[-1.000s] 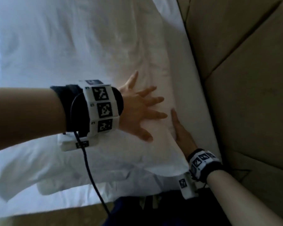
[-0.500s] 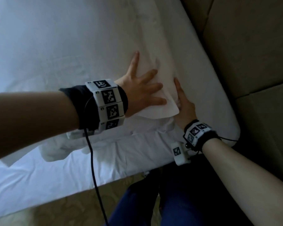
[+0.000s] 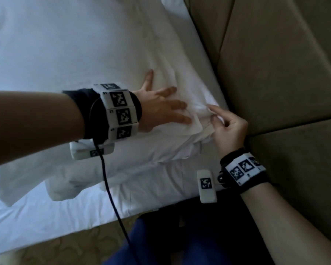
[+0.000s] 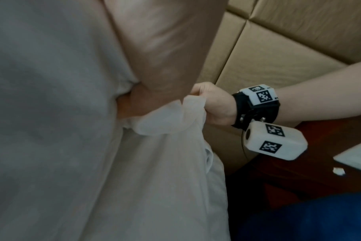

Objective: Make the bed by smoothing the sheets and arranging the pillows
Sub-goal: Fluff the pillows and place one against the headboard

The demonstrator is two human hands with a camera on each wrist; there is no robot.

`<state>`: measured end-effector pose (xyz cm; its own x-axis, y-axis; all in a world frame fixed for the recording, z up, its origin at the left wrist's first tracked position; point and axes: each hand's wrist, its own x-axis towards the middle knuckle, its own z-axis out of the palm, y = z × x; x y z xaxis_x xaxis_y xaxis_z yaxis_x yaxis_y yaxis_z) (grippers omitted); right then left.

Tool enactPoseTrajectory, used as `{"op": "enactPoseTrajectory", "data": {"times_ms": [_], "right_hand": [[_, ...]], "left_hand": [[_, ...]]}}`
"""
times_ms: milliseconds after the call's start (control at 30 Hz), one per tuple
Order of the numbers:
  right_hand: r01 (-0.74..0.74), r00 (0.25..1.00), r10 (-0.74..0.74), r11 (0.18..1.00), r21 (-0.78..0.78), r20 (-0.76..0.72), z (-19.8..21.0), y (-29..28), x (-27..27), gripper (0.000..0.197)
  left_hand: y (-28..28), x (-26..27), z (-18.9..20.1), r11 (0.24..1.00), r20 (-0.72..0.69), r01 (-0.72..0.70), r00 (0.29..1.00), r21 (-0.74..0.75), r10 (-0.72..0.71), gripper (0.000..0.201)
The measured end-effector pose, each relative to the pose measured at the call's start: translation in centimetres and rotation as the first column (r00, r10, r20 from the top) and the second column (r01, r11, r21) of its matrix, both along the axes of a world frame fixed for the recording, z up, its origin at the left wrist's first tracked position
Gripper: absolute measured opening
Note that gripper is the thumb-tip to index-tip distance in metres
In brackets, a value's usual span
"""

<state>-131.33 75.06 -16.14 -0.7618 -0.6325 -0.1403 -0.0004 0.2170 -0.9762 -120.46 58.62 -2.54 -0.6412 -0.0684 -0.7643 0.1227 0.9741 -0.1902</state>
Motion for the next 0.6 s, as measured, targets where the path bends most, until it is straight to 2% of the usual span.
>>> {"op": "enactPoseTrajectory", "data": {"times_ms": [67,133,200,267,333,400,433,500,600], "right_hand": [[0.041,0.999,-0.041,0.999,-0.021,-0.001,1.3,0.1,-2.4,0.038],[0.044,0.998,-0.043,0.999,0.022,-0.046,1.3,0.9,-3.6,0.037],[-0.015,0.999,0.021,0.992,0.121,-0.050,-0.3,2.0,-3.4,0.037],[-0.098,0.995,0.090,0.963,0.250,0.041,-1.8,3.2,-2.2,0.036],[-0.136,0.990,0.112,0.936,0.325,0.091,-1.7,3.6,-2.1,0.031],[-0.202,0.977,0.209,0.887,0.414,0.029,-0.9,2.8,-3.8,0.031],[-0.257,0.951,0.307,0.837,0.482,-0.026,-0.3,1.8,-4.9,0.041],[-0.305,0.905,0.421,0.752,0.584,-0.069,1.0,-1.9,-7.4,0.049],[-0.315,0.916,0.396,0.809,0.497,-0.065,3.8,-11.4,-10.1,0.039]], "left_hand": [[0.0,-2.3,0.8,0.999,-0.008,-0.041,0.999,0.030,0.042,0.082],[0.5,-3.9,0.4,0.995,0.004,-0.063,0.998,0.077,0.063,0.082],[1.7,-4.3,-0.8,0.989,0.047,-0.094,0.995,0.116,0.089,0.084],[3.0,-4.1,-2.1,0.979,0.085,-0.130,0.989,0.156,0.118,0.090],[3.2,-4.1,-2.1,0.966,0.073,-0.145,0.989,0.215,0.132,0.093],[1.3,-4.5,-0.5,0.929,0.013,-0.204,0.978,0.309,0.210,0.090],[-0.4,-4.8,0.7,0.911,-0.006,-0.250,0.964,0.328,0.267,0.086],[-5.2,-5.8,3.2,0.898,-0.018,-0.353,0.929,0.264,0.370,0.078],[-13.9,-7.5,7.1,0.891,-0.047,-0.453,0.890,0.009,0.453,0.078]]}}
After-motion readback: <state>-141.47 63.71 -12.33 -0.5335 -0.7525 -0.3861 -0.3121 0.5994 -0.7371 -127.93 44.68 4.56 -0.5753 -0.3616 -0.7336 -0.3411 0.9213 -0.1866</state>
